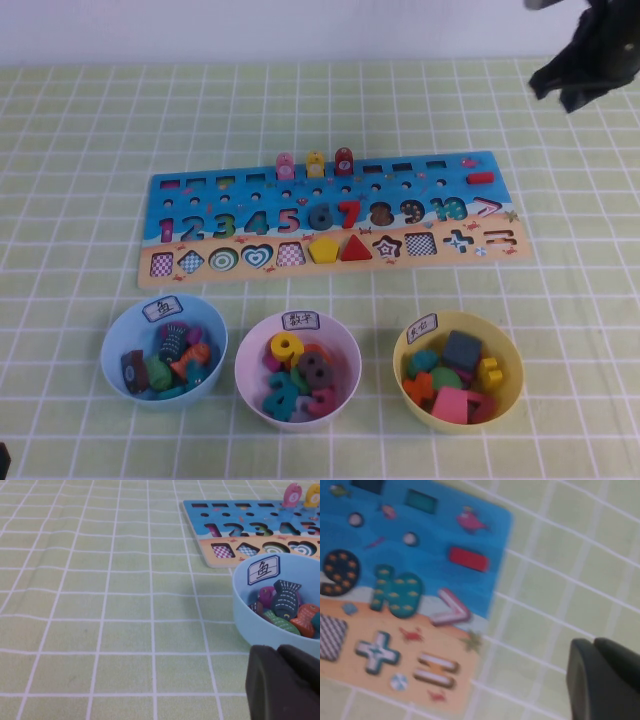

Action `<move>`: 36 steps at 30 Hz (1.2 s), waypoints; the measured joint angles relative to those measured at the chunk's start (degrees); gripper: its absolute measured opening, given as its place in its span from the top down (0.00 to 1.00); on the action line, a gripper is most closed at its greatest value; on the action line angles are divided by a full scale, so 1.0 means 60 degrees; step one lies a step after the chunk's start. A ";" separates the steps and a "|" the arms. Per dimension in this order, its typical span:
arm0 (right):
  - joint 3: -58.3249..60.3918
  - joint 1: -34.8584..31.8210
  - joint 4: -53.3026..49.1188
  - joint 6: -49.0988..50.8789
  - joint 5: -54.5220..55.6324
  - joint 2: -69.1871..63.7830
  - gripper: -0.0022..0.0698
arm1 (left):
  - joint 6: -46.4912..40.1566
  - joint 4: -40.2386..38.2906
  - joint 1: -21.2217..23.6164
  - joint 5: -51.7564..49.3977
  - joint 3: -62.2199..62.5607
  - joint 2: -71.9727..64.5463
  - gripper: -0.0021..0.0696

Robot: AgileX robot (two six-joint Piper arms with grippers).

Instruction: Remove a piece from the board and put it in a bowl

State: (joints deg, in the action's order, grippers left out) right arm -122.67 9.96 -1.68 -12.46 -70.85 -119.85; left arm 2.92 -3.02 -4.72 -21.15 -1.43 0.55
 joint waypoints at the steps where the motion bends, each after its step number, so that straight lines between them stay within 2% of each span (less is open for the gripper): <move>1: -0.0261 0.0151 0.0047 0.0000 0.0000 -0.0370 0.99 | 0.0000 0.0000 0.0000 0.0000 0.0000 0.0000 0.98; 8: -0.1216 0.1005 0.0472 -0.0142 0.0000 -0.2432 0.99 | 0.0000 0.0000 0.0000 0.0000 0.0000 0.0000 0.98; 12: -0.1368 0.1131 0.0486 -0.0163 0.0000 -0.2970 0.99 | 0.0000 0.0111 0.0000 0.0000 0.0000 0.0000 0.98; 15: -0.1420 0.1131 0.0423 -0.0163 0.0000 -0.2976 0.94 | 0.0000 0.0255 0.0000 0.0000 0.0000 0.0000 0.98; 16: -0.1464 0.1114 0.0423 -0.0163 0.0000 -0.2976 0.91 | 0.0000 0.0277 0.0000 0.0000 0.0000 0.0000 0.98; 18: -0.1481 0.1114 0.0563 -0.0163 0.0000 -0.2976 0.78 | 0.0000 0.0319 0.0000 0.0000 0.0000 0.0000 0.98; 23: -0.1481 0.1114 0.0702 0.0528 0.0651 -0.2976 0.33 | 0.0000 0.0356 0.0000 0.0000 0.0000 0.0000 0.98; 25: -0.1481 0.1114 0.0587 0.0933 0.1031 -0.2976 0.27 | 0.0000 0.0356 0.0000 0.0000 0.0000 0.0000 0.98; 29: -0.1481 0.1114 0.0219 0.1488 0.1751 -0.2976 0.28 | 0.0000 0.0356 0.0000 0.0000 0.0000 0.0000 0.98; 36: -0.1481 0.1114 0.0001 0.1579 0.1910 -0.2996 0.29 | 0.0000 0.0356 0.0000 0.0000 0.0000 0.0000 0.98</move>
State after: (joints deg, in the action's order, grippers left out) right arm -131.56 16.64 -1.68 -2.99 -59.39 -137.83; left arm 2.92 -0.88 -4.72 -21.15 -1.43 0.55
